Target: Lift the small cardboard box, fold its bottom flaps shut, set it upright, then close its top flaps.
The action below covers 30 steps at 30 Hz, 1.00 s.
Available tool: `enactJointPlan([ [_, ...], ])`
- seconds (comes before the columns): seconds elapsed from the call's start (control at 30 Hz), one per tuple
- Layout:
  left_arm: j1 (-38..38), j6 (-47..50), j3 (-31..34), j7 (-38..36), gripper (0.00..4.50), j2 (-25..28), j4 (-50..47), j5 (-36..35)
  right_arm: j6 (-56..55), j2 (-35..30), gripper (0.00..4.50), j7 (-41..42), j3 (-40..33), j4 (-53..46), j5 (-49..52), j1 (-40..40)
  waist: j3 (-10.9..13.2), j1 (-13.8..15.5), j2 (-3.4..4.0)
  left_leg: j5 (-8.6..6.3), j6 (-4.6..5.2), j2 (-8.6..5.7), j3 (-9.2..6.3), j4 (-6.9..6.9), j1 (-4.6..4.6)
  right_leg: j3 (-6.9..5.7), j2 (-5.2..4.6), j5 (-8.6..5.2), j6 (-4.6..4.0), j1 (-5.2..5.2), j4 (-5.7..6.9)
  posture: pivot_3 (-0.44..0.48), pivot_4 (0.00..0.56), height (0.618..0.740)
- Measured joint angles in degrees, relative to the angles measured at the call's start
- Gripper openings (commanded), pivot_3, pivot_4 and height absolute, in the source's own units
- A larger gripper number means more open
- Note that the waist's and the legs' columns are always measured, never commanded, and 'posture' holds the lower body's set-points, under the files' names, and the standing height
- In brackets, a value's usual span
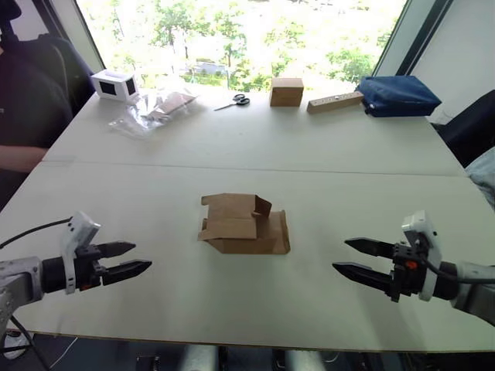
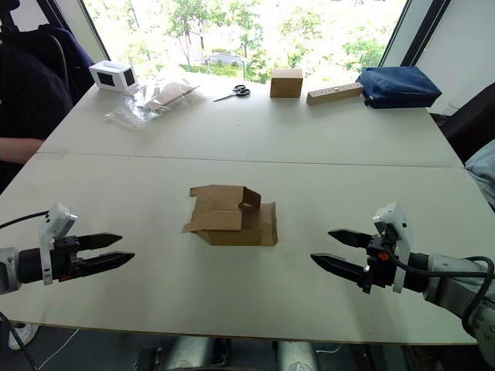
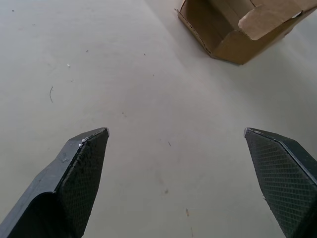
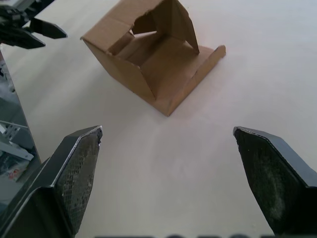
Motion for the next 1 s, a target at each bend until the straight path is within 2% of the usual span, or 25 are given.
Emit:
enactJointPlan([
  [0.3,0.97,-1.12,-0.04,-2.41,4.50,0.95,0.60,1.09,0.52,-0.01,4.43,-1.22,0.60,-0.38,0.19,-0.69,0.00,0.01,0.01,0.00,0.00,0.00,0.00,0.00,-0.01,0.01,-0.04,0.00,0.00,-0.02,0.00,0.000,0.150,0.740],
  [0.67,0.19,-1.51,-0.10,-2.05,4.50,0.18,1.85,1.18,-0.35,-0.04,4.43,-0.51,1.76,-0.18,-0.90,-2.66,0.00,0.01,0.01,-0.01,-0.01,0.00,-0.02,0.00,-0.02,0.03,-0.07,0.00,-0.01,-0.04,0.00,0.000,0.150,0.740],
  [0.87,-1.99,-2.71,-0.79,-1.42,4.50,-0.13,3.34,2.07,-2.58,-0.94,4.43,-0.81,2.98,0.75,-5.95,-4.16,0.00,0.00,0.02,-0.01,-0.02,0.00,0.00,-0.02,-0.04,0.00,-0.13,0.01,-0.02,-0.07,0.00,0.000,0.150,0.740],
  [1.0,-6.39,2.52,-0.91,0.84,4.50,-0.69,3.43,-0.04,-3.04,-0.87,4.43,-1.97,4.11,0.68,-7.95,-4.71,-0.01,0.12,0.01,0.02,-0.04,-0.01,-0.01,-0.01,-0.17,-0.03,-0.13,0.02,-0.03,-0.18,0.07,0.000,0.150,0.740],
])
